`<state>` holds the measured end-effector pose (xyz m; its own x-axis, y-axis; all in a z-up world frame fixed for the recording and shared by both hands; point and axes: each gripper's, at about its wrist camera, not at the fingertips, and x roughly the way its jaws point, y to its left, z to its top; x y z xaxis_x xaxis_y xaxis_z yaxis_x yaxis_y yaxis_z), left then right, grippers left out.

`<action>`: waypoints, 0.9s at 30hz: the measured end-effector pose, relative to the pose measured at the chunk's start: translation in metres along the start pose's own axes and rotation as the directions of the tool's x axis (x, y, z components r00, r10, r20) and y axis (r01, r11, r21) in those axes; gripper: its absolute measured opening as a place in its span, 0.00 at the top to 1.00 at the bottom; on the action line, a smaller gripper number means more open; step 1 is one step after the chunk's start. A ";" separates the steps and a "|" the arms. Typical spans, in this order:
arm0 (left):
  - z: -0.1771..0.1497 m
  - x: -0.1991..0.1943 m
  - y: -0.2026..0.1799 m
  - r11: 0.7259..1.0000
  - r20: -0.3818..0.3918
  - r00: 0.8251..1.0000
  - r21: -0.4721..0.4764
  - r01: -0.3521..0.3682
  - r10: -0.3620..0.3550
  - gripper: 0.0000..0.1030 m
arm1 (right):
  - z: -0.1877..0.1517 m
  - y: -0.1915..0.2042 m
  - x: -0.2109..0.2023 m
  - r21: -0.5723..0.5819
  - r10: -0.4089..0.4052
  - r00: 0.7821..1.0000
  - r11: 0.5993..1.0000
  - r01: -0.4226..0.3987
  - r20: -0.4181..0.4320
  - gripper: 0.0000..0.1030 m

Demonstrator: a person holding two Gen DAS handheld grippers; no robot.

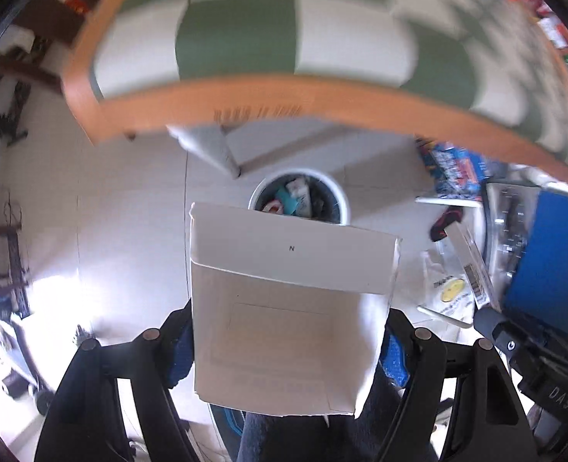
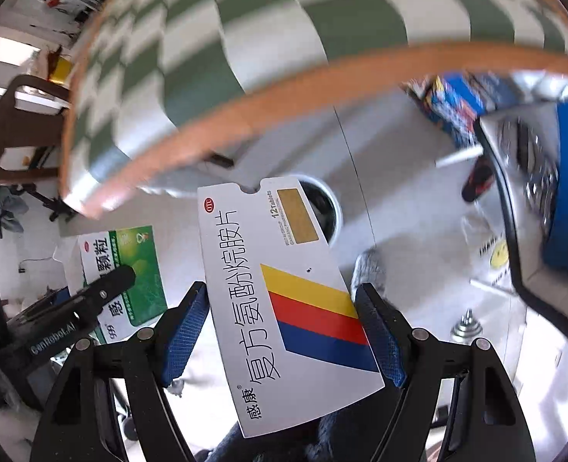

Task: Collect trash
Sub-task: 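Carry the white box and tablet box over the white bin, then open both tools to drop the two boxes into the bin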

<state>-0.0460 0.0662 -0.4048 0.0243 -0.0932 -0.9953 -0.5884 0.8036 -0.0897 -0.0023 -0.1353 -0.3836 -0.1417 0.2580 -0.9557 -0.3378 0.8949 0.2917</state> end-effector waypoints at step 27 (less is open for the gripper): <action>0.053 0.307 0.024 1.000 -0.155 0.988 0.003 0.009 -0.008 0.22 | 0.078 -0.076 0.404 0.089 0.058 0.976 0.995 -0.040 -0.208 0.24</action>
<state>-0.0100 0.0878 -0.7140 -0.0964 -0.1899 -0.9771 -0.5861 0.8042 -0.0985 0.0382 -0.0706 -0.7949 -0.3518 0.2277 -0.9080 -0.2475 0.9128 0.3248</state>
